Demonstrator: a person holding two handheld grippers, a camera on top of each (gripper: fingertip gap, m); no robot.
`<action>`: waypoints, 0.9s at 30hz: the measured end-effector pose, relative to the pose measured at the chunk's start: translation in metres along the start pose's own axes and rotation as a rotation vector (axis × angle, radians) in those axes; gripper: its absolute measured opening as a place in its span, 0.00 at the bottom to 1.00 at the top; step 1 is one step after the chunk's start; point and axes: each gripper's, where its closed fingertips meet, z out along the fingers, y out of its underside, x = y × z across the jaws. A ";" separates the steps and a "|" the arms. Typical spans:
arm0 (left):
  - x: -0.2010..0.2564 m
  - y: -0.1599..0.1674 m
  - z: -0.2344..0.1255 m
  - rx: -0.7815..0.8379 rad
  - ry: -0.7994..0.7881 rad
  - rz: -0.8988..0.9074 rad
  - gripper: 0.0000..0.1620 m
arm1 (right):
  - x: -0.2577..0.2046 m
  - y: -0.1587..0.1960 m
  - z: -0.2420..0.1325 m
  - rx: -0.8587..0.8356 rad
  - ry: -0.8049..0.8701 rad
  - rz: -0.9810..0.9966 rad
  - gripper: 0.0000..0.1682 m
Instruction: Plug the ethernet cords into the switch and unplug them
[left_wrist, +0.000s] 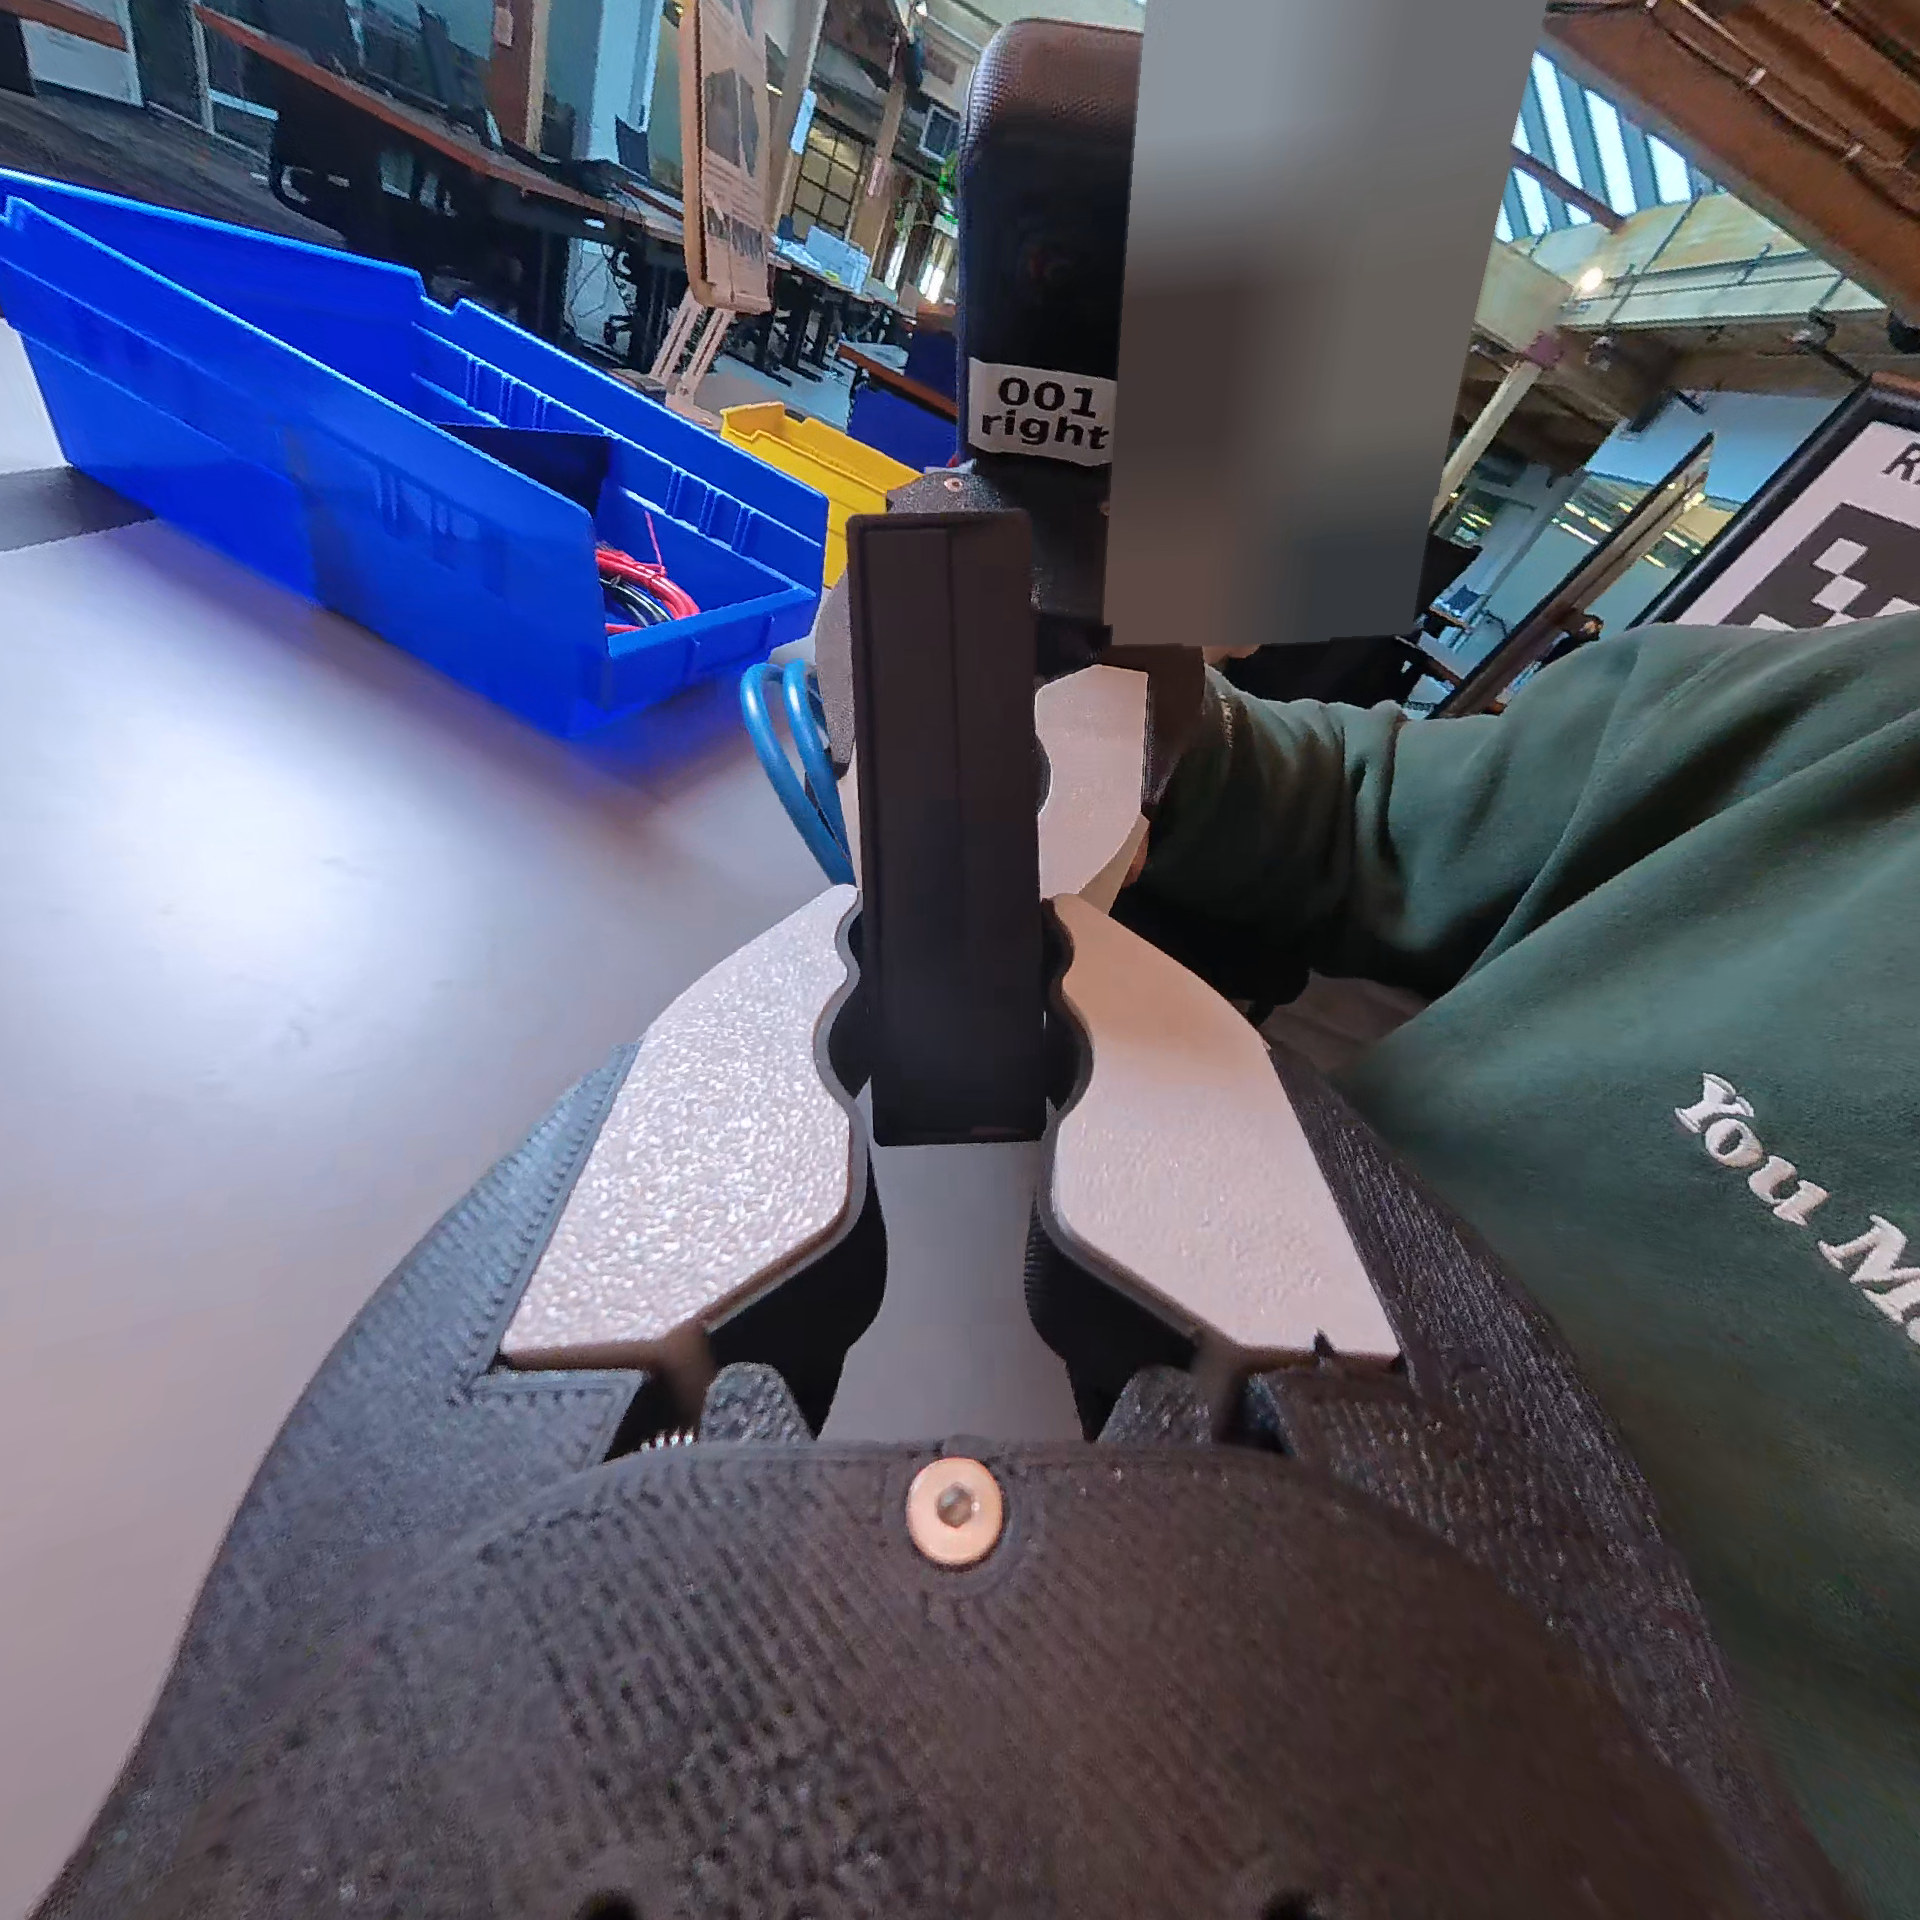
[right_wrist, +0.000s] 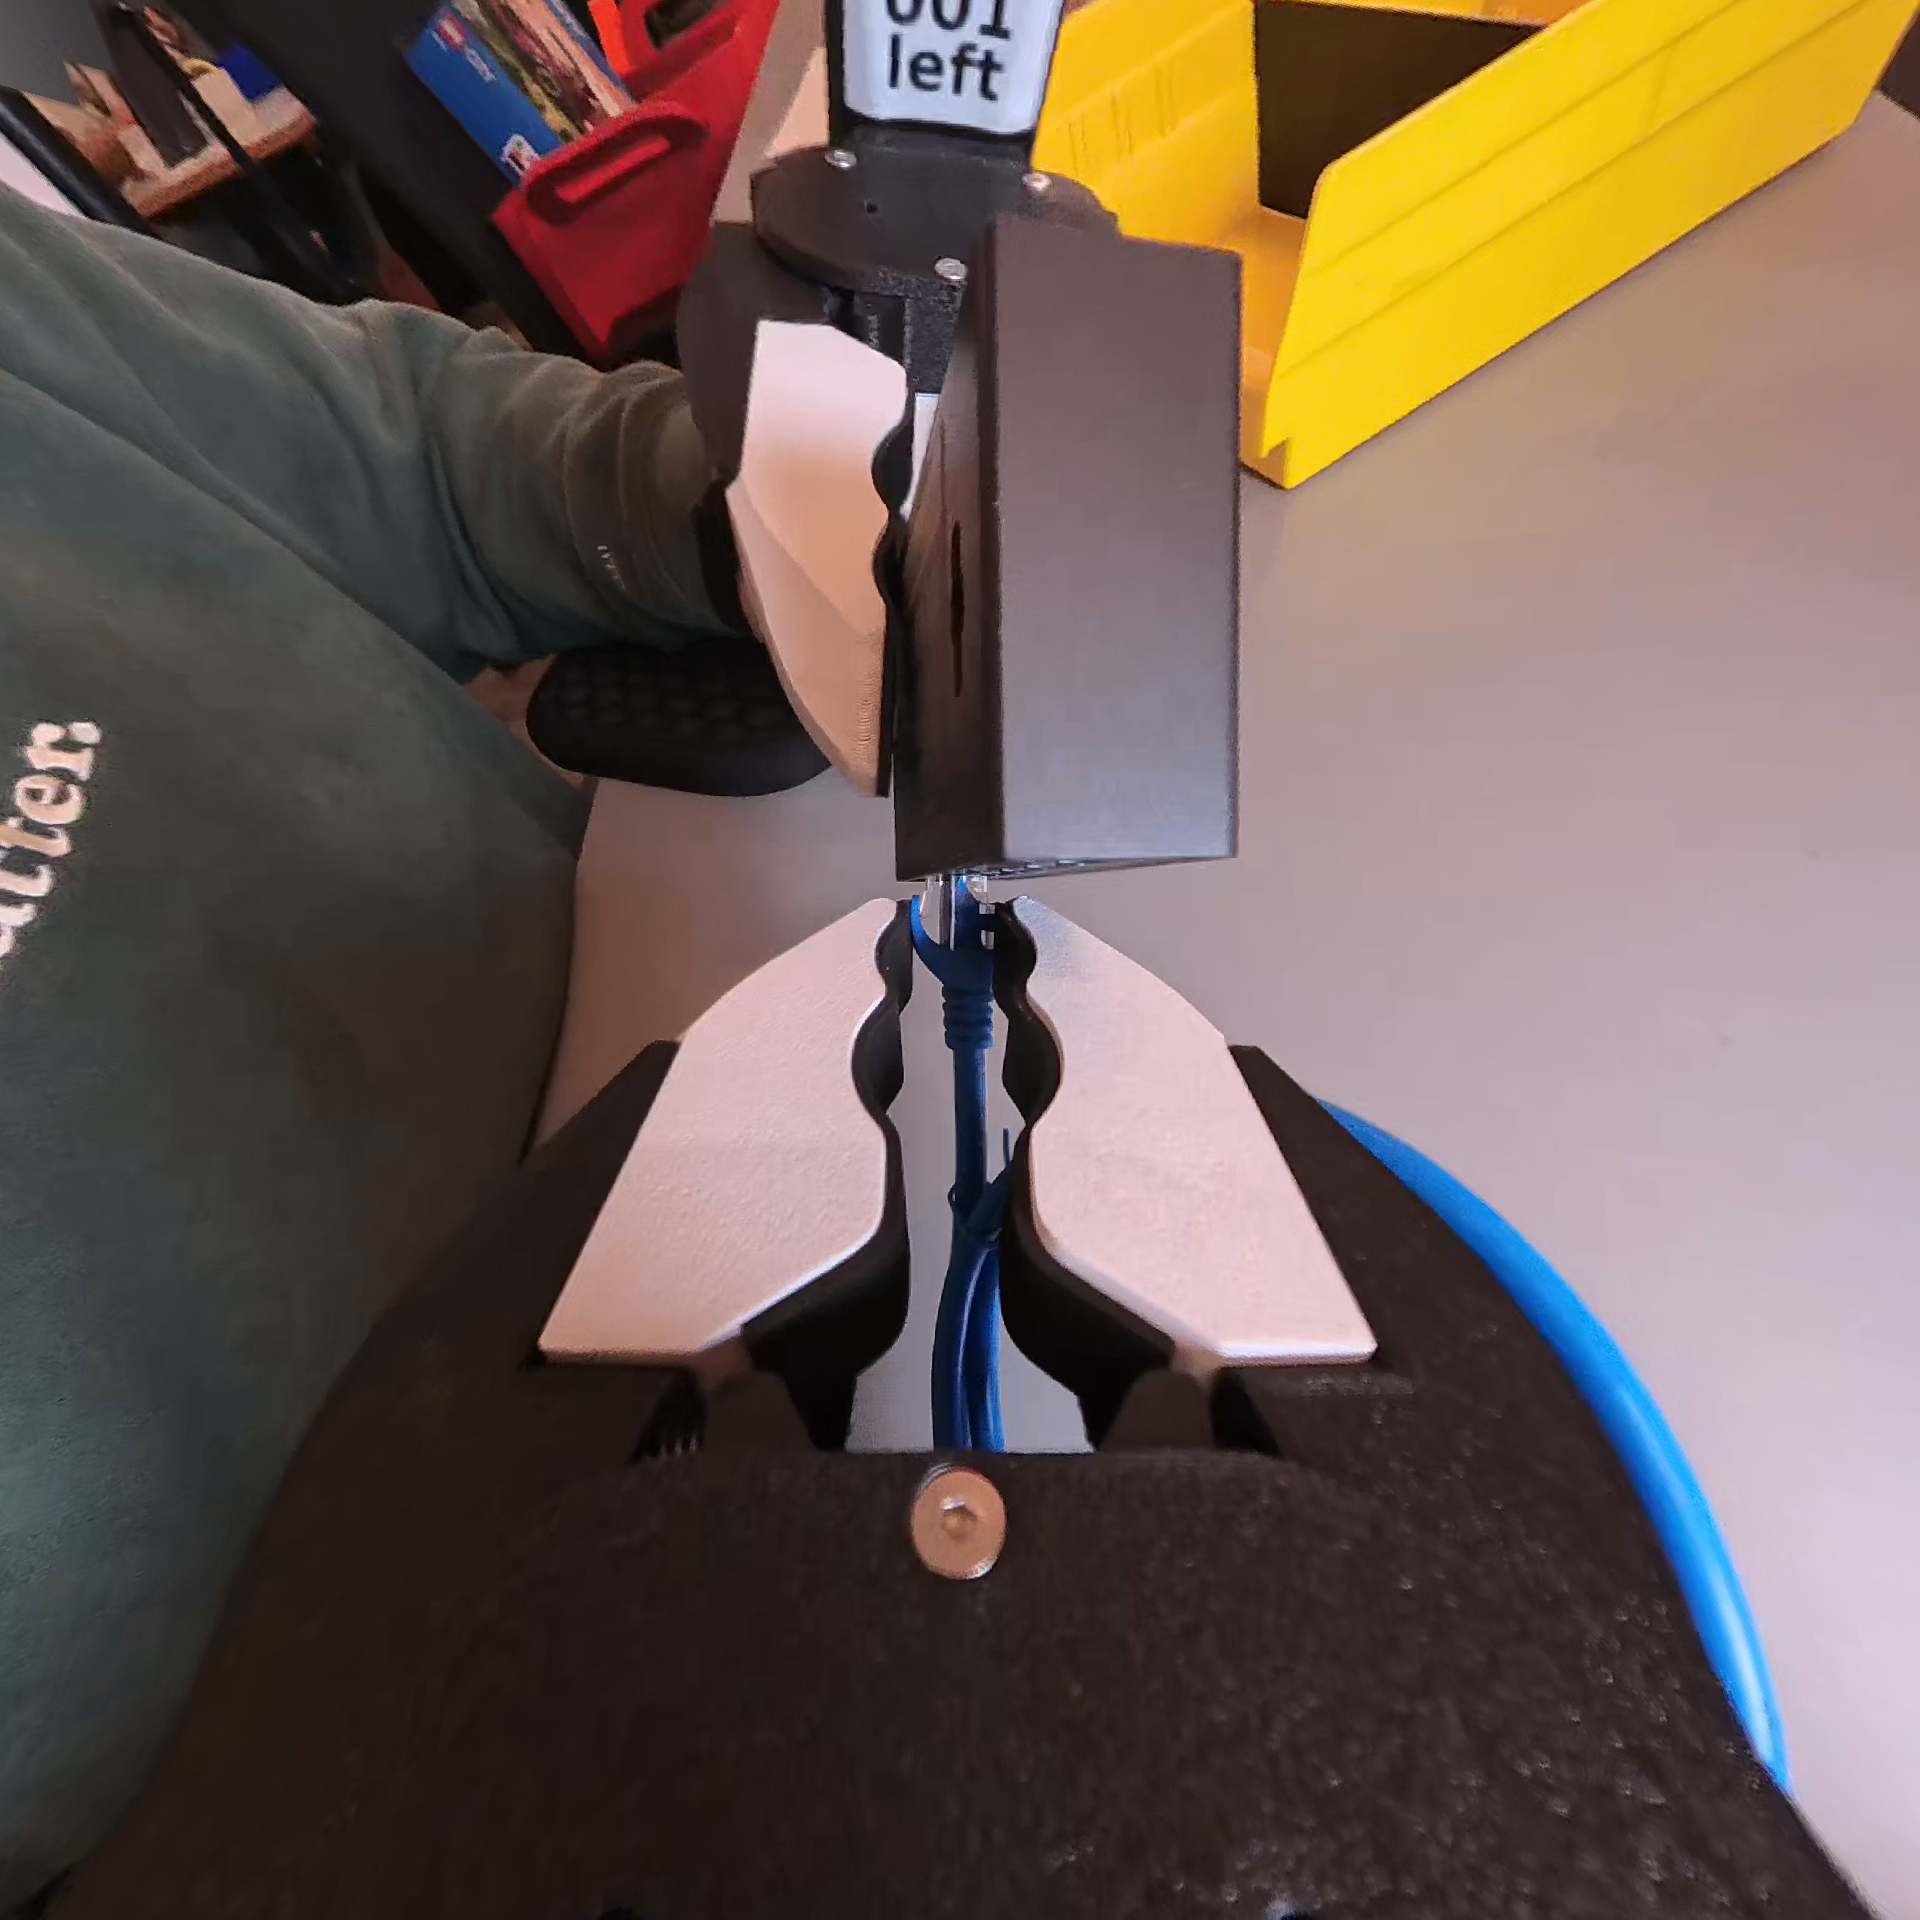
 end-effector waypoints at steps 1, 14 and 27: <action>0.000 0.000 0.000 0.008 -0.003 -0.009 0.19 | 0.001 0.000 0.000 -0.008 0.011 0.015 0.08; 0.003 -0.013 0.002 0.063 -0.071 0.086 0.18 | 0.005 -0.002 0.000 -0.014 0.131 0.070 0.08; 0.027 -0.023 0.006 0.121 0.029 0.090 0.18 | -0.011 -0.005 -0.004 0.076 0.136 -0.002 0.08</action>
